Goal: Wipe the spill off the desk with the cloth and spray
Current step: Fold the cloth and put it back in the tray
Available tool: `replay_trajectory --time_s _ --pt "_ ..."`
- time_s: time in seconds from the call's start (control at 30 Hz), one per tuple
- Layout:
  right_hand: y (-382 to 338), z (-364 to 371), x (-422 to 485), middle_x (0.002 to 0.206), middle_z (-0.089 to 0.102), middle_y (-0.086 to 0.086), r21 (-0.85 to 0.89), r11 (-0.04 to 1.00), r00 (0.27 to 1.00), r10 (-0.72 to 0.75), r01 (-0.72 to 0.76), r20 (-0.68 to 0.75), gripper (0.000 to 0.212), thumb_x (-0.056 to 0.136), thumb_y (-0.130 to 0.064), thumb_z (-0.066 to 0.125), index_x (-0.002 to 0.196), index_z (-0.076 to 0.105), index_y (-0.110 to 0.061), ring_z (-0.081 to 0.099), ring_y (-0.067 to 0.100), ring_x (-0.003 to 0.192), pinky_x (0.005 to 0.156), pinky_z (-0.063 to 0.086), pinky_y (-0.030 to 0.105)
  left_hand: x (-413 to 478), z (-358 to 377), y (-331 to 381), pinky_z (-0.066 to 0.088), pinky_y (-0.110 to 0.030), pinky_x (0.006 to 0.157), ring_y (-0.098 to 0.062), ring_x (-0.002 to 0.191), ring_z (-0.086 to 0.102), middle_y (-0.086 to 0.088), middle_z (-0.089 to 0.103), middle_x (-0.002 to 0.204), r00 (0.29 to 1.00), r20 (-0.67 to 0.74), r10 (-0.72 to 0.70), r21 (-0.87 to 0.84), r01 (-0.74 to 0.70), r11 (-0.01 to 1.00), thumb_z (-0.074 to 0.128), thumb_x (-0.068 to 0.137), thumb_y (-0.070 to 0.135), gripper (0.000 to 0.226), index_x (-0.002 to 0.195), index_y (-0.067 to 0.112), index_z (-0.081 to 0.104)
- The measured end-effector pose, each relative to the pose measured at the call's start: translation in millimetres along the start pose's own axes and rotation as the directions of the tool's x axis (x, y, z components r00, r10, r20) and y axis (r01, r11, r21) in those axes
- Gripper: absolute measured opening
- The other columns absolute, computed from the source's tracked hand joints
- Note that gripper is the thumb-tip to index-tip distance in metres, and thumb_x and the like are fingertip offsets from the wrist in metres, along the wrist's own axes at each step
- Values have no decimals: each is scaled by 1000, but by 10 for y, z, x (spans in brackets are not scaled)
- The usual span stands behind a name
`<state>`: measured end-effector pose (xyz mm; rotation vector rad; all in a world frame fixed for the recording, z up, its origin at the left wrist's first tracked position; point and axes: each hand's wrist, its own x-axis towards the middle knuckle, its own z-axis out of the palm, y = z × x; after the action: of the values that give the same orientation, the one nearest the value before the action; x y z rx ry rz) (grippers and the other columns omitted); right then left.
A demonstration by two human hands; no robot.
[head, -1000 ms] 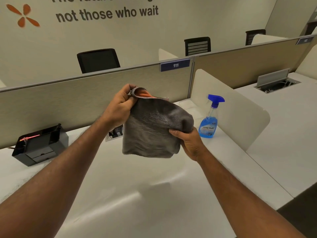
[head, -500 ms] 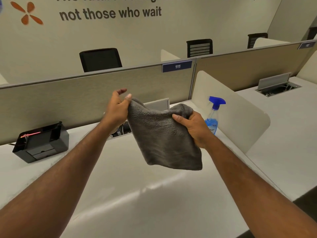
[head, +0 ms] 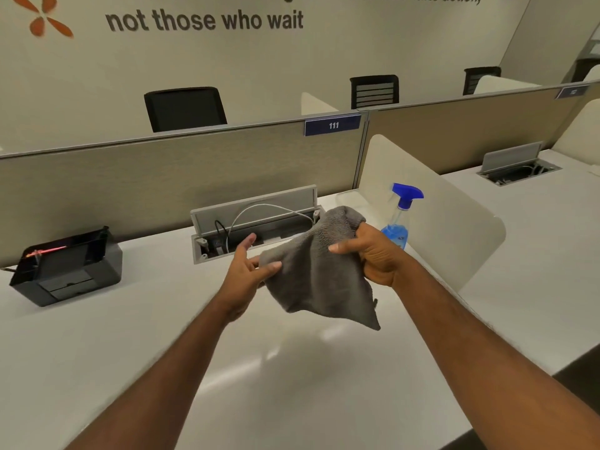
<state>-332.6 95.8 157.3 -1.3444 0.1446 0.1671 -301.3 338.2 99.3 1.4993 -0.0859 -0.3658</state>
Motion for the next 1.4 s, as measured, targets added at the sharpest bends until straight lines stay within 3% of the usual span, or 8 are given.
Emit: replay_trajectory --time_s 0.37,0.5,0.7,0.93,1.03,1.17,1.27,1.4 --pt "175 -92 129 123 55 0 -322 947 962 -80 -9 -261 74 74 -20 84 136 44 -13 56 20 112 95 50 33 86 -91 269 57 -36 81 -20 94 69 -7 73 99 968 -91 233 335 -190 923 62 95 27 32 125 26 50" --pt "207 -106 171 137 54 8 -170 985 922 -33 -36 -385 101 55 -34 88 142 40 -12 56 29 121 103 50 46 82 -62 280 56 -23 75 -14 97 70 -3 69 108 967 -114 230 190 -206 960 67 91 16 37 124 23 51" --pt "164 -171 177 137 40 1 76 992 913 -61 100 -403 101 72 3 80 154 26 -23 53 30 120 80 55 34 108 -92 301 54 -18 81 -13 105 66 -2 67 115 942 -153 299 124 -282 952 64 92 7 36 124 21 58" --pt "85 -149 199 114 64 6 -15 982 969 -187 187 -163 42 80 10 68 112 67 -17 61 29 108 74 60 27 170 -251 431 56 -23 90 -18 110 66 -5 67 123 928 -34 372 325 -342 882 78 76 -5 60 128 20 60" --pt "12 -120 206 106 67 2 -212 958 968 -223 195 -115 42 75 11 74 106 68 -16 64 19 97 71 58 19 193 -274 561 56 -26 92 -12 99 68 -1 70 111 894 -31 447 544 -360 758 82 75 5 54 125 16 65" --pt "-54 -109 291 104 64 -2 -721 665 940 -336 194 -57 35 79 -3 79 111 70 -15 59 12 95 73 49 10 241 -325 703 59 -33 76 -12 83 65 5 69 92 880 21 474 708 -348 614 80 80 20 23 102 18 73" --pt "-35 -121 394 104 62 2 -813 565 926 -367 143 -92 25 86 -16 76 111 73 -13 58 19 102 82 46 22 235 -297 769 44 -11 61 -7 79 51 9 51 90 865 20 502 769 -334 544 79 82 26 17 95 19 70" --pt "-17 -198 460 111 52 2 -795 586 884 -442 158 -150 20 83 -25 79 99 72 -15 51 17 105 82 50 24 241 -263 789 43 -13 66 -11 86 55 1 58 96 871 35 490 703 -370 608 70 89 29 12 94 21 62"
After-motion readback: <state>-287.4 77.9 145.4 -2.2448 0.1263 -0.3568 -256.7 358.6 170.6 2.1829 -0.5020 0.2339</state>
